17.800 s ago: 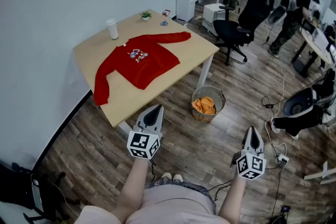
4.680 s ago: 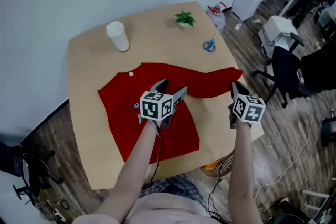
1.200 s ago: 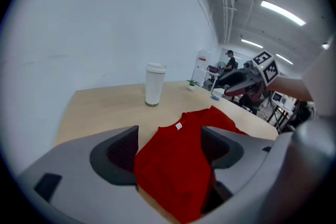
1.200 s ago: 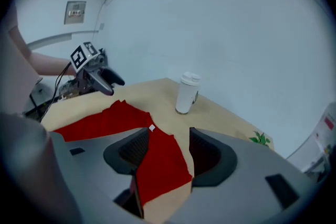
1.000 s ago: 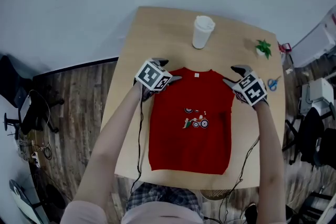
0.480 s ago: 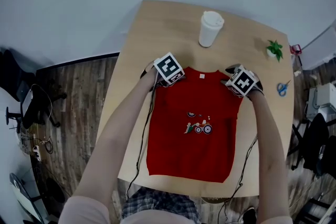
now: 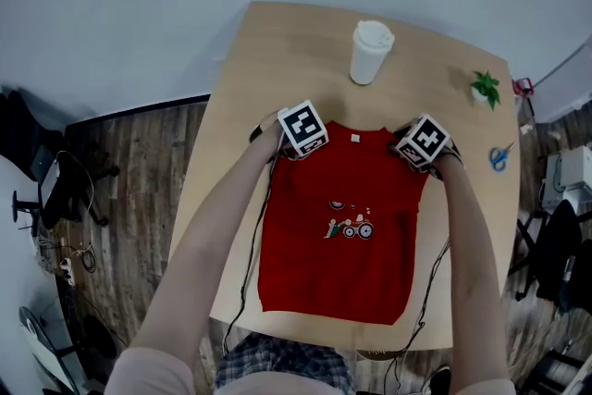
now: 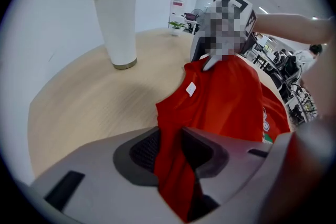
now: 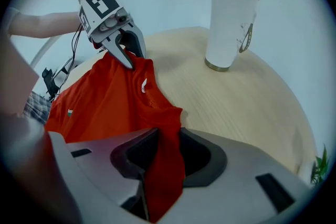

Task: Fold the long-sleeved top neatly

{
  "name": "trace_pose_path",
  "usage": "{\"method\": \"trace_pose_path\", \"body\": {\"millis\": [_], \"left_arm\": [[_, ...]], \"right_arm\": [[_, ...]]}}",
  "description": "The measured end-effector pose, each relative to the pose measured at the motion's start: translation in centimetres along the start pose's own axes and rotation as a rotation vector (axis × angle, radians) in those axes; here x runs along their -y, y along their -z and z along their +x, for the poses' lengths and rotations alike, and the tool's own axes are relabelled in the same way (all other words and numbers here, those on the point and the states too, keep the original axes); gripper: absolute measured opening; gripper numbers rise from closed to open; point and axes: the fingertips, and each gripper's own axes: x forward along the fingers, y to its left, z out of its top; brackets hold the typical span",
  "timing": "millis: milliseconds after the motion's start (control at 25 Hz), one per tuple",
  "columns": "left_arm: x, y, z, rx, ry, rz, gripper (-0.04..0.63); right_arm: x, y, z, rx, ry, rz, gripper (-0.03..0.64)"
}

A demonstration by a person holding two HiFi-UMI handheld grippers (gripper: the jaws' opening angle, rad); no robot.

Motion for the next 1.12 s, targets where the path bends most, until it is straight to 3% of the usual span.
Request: {"method": "trace_pose_path", "body": {"millis": [120, 240, 360, 480, 560, 840, 1120], "left_arm": [[0.5, 0.1, 0.1, 0.002, 0.019, -0.007, 0.068], [0.6, 0.0, 0.0, 0.007, -0.007, 0.017, 0.028], [-0.8, -0.9, -1.2, 0.051, -0.096, 0.031, 0.025], [-3.3, -3.4, -4.1, 0.142, -0.246, 0.036, 0.023], [-3.7, -5.2, -6.0, 0.188, -0.291, 0.055, 0.023], [0.7, -4.8, -10.3, 0.286, -0.238, 0.047, 0.023], [8.4, -3.0, -14.2, 0.319, -0.184, 0.162, 0.021]], "right_arm": [[-0.7, 0.0, 0.1, -0.015, -0.003, -0.044, 0.056], [-0.4, -0.1, -0.3, -0.015, 0.036, -0.071, 0.043], [0.9, -1.1, -1.6, 0.028, 0.133, -0.070, 0.040], [2.5, -2.9, -4.3, 0.087, 0.262, -0.072, 0.038], [3.1, -3.6, -6.2, 0.115, 0.320, -0.062, 0.038], [-1.9, -3.5, -11.4, 0.180, 0.299, -0.099, 0.037], [-9.5, -1.4, -14.4, 0.169, 0.268, -0.194, 0.037]]}}
